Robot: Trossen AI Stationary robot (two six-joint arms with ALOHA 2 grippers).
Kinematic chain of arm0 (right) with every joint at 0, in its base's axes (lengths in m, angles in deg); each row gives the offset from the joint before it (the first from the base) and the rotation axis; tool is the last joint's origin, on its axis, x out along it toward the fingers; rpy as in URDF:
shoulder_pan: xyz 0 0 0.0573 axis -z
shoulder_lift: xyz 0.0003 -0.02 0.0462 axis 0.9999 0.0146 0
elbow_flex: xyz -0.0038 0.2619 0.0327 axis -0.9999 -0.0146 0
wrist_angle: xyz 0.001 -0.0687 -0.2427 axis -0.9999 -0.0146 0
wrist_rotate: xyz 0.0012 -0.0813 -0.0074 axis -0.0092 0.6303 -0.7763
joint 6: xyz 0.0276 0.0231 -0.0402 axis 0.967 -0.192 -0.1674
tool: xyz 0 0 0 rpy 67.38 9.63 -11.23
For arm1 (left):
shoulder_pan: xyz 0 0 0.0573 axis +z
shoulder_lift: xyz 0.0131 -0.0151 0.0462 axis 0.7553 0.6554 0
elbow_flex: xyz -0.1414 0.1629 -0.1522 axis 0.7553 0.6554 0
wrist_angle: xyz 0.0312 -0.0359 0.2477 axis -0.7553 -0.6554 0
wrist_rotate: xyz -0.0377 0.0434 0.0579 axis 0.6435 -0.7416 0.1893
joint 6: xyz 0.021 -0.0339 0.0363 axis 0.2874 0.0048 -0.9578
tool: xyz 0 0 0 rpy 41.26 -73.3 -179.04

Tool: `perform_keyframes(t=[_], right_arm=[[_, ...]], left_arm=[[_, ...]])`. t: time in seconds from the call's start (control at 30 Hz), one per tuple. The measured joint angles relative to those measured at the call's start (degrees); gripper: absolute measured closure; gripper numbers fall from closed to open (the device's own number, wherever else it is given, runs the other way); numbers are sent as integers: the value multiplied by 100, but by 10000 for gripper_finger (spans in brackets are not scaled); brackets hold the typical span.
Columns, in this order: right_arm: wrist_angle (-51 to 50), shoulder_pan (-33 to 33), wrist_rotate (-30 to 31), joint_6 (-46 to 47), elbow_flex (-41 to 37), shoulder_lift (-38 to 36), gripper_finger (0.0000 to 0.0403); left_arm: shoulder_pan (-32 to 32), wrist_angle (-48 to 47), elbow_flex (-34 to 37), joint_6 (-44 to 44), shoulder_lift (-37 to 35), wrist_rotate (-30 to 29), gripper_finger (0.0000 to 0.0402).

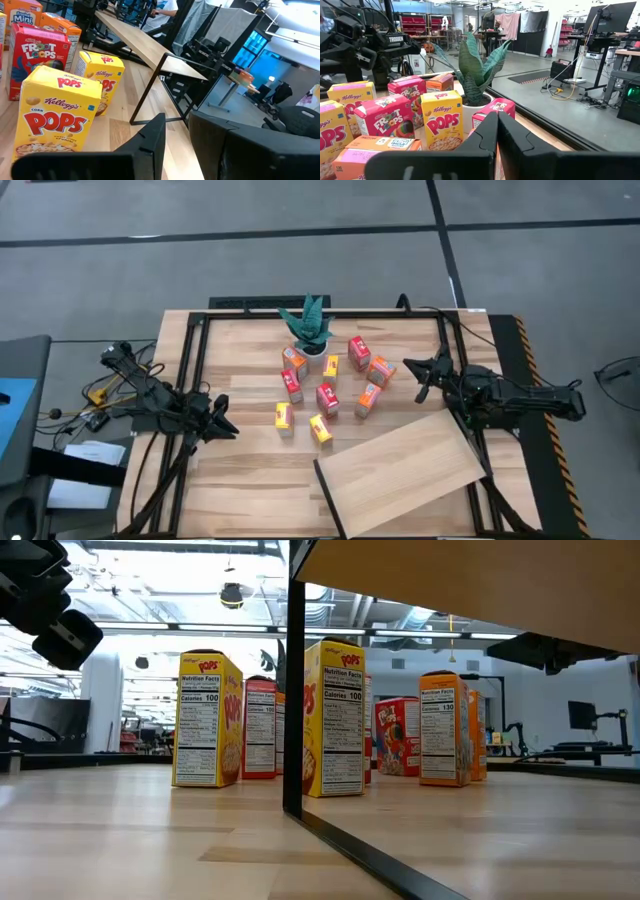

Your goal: Stack cereal on shelf

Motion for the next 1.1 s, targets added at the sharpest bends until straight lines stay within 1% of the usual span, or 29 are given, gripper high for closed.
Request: perform_keyframes(t=[0.27, 0.6, 0.93, 1.0, 1.1], right_arm=[[0, 0, -1, 0, 0, 0, 374], [0, 0, 0, 0, 0, 1, 365], [0, 0, 1, 0, 0, 0, 373], [0, 0, 0, 0, 0, 1, 374], [0, 0, 1, 0, 0, 0, 372]], left_arm=[[-2, 0, 0, -2, 0, 0, 326], [0, 0, 2, -2, 0, 2, 326], [0, 3, 2, 0, -2, -2, 326], [0, 32, 2, -4, 0, -147, 326], [0, 122, 2, -1, -2, -697, 326]])
